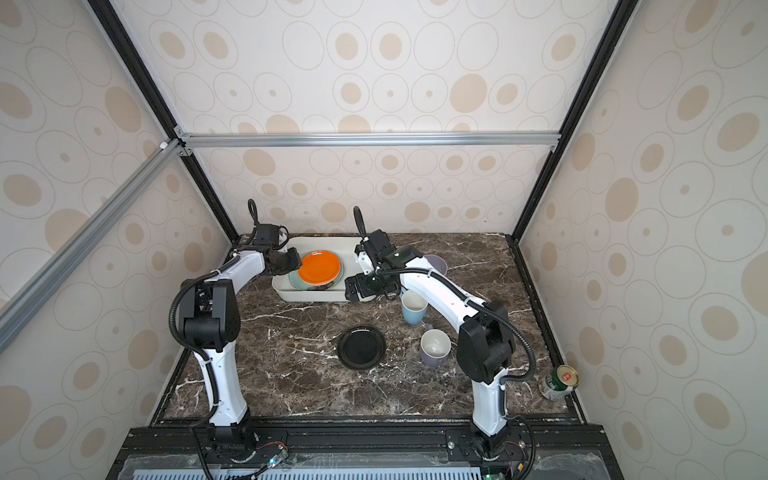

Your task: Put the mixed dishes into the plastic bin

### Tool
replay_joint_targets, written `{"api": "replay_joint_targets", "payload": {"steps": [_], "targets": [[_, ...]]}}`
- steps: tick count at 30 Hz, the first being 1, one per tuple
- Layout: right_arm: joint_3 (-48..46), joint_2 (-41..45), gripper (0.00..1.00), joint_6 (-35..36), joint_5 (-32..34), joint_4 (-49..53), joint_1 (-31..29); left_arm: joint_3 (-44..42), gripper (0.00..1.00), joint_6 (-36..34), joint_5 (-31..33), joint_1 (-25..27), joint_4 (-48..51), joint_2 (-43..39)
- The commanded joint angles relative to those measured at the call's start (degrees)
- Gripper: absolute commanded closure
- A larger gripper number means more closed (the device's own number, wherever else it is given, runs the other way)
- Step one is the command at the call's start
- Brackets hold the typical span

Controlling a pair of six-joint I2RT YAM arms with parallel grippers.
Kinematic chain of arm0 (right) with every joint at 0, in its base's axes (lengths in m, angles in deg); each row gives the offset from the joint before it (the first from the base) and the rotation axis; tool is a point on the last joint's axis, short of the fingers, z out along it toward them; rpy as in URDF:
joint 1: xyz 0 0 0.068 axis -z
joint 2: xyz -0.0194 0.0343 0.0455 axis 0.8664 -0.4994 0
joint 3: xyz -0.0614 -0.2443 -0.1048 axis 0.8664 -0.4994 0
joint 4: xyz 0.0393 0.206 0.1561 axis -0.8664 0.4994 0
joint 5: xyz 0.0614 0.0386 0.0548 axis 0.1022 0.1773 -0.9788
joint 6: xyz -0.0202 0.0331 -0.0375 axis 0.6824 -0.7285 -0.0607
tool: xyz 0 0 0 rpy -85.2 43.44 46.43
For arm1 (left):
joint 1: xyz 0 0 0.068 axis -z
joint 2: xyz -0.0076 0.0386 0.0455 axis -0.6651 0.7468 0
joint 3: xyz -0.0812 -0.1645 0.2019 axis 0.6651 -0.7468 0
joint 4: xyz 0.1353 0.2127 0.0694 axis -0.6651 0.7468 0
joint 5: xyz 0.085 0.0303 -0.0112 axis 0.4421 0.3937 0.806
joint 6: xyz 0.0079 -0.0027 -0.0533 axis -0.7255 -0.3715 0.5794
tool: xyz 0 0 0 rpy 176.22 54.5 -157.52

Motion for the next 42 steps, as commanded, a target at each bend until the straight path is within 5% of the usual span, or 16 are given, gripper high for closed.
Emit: {"api": "replay_joint_targets", "payload": {"steps": [1,9,13,24,31,42], "targets": [[-0.84,1.96,0.00,0.55,-0.03,1.46,0.19,0.61,0.77,-0.37,0.79,0.34,1.48,-3.96],[-7.80,8.71,0.00,-0.61,1.67,0.60,0.12,-11.34,0.69,-1.40,2.71,7.79,1.01,-18.88],[-14.79,13.86,0.00,-1.92,2.02,-0.80,-0.12,-22.23,0.59,-1.64,2.19,14.42,0.20,-28.01],[-37.03,29.80,0.00,-8.09,7.70,-4.03,-5.12,-50.30,0.53,5.34,4.03,25.68,-6.40,-47.08],[-47.94,39.32,0.00,-14.01,10.79,-6.05,-9.16,-58.27,0.52,8.72,3.46,29.80,-11.37,-49.33],[-53.57,45.73,0.00,-16.55,14.05,-6.47,-12.07,-59.10,0.54,10.69,4.81,36.20,-16.41,-40.58]]}}
